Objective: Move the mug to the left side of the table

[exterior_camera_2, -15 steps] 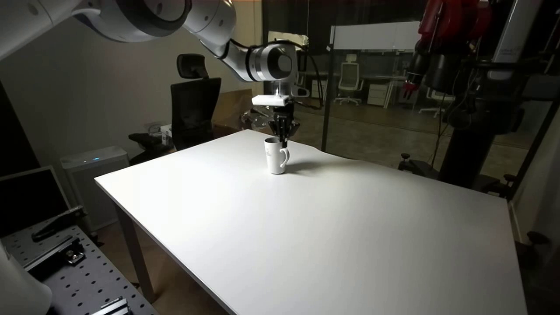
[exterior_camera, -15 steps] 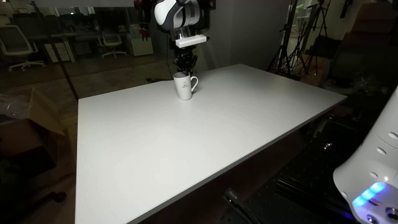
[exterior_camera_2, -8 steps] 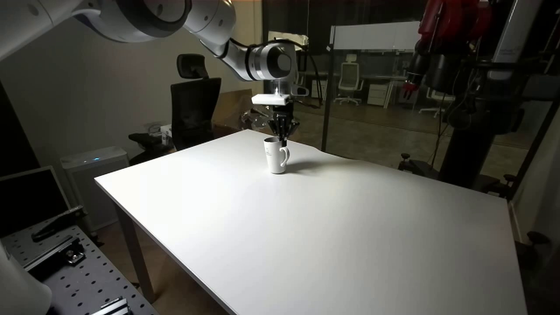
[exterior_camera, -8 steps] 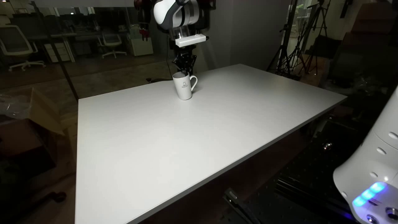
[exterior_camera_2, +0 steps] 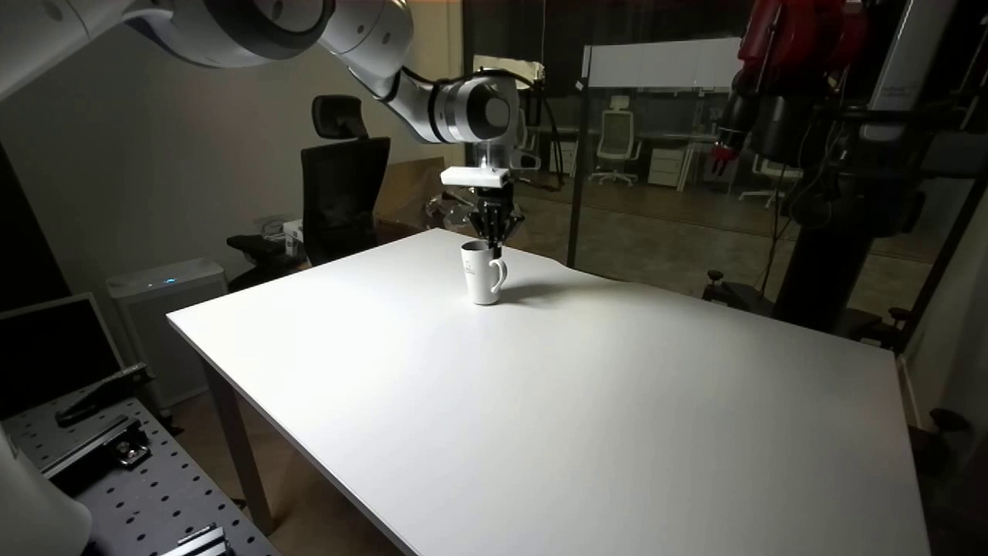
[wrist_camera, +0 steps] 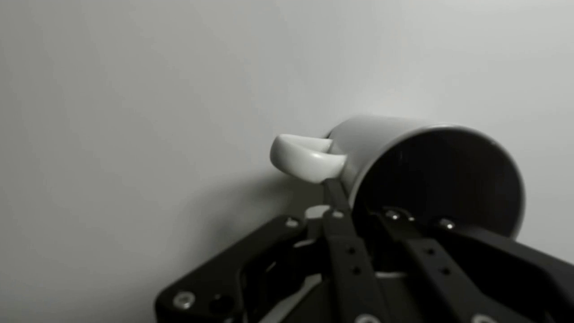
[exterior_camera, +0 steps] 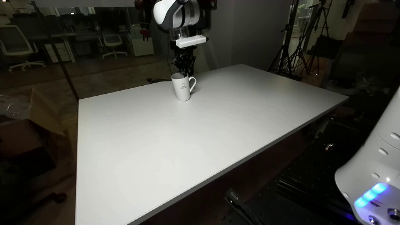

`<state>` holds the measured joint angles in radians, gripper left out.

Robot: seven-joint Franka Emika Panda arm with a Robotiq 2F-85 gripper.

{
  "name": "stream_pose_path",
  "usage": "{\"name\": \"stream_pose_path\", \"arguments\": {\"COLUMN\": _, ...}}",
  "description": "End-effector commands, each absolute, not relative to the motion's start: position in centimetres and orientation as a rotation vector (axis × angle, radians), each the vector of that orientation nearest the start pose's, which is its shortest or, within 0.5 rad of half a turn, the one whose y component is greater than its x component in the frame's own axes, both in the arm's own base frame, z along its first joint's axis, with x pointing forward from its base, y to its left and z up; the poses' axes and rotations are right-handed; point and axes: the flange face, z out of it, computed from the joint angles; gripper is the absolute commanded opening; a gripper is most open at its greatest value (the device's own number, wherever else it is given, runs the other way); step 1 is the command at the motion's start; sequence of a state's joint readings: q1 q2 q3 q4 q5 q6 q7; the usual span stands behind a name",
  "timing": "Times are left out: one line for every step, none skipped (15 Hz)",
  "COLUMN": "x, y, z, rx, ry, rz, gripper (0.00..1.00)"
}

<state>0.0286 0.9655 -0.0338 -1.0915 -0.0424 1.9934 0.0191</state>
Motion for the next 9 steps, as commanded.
{"name": "stream_pose_path", "arguments": {"x": 74.3, "y": 2.8, "z": 21.9, "rx": -3.154, "ry": -0.05, "rz": 0.088, "gripper": 0.02}}
{"name": "stream_pose_path", "arguments": {"x": 73.7, "y": 3.6, "z": 21.7, "rx": -3.137, "ry": -0.066, "rz": 0.078, "gripper": 0.02}}
{"name": "stream_pose_path", "arguments": {"x": 72.8, "y": 4.7, "z": 21.6, "rx": -3.114, "ry": -0.093, "rz": 0.066, "gripper": 0.02}}
{"name": "stream_pose_path", "arguments": {"x": 72.0, "y": 5.8, "z": 21.5, "rx": -3.087, "ry": -0.126, "rz": 0.057, "gripper": 0.02}}
{"name": "stream_pose_path", "arguments": {"x": 71.1, "y": 7.0, "z": 21.4, "rx": -3.059, "ry": -0.164, "rz": 0.051, "gripper": 0.02}}
{"name": "stream_pose_path", "arguments": {"x": 70.2, "y": 8.2, "z": 21.4, "rx": -3.033, "ry": -0.202, "rz": 0.052, "gripper": 0.02}}
{"name": "stream_pose_path", "arguments": {"x": 69.2, "y": 9.4, "z": 21.4, "rx": -3.018, "ry": -0.239, "rz": 0.056, "gripper": 0.02}}
{"name": "stream_pose_path", "arguments": {"x": 68.4, "y": 10.2, "z": 21.4, "rx": -3.007, "ry": -0.26, "rz": 0.068, "gripper": 0.02}}
{"name": "stream_pose_path", "arguments": {"x": 67.8, "y": 10.7, "z": 21.4, "rx": -2.998, "ry": -0.255, "rz": 0.089, "gripper": 0.02}}
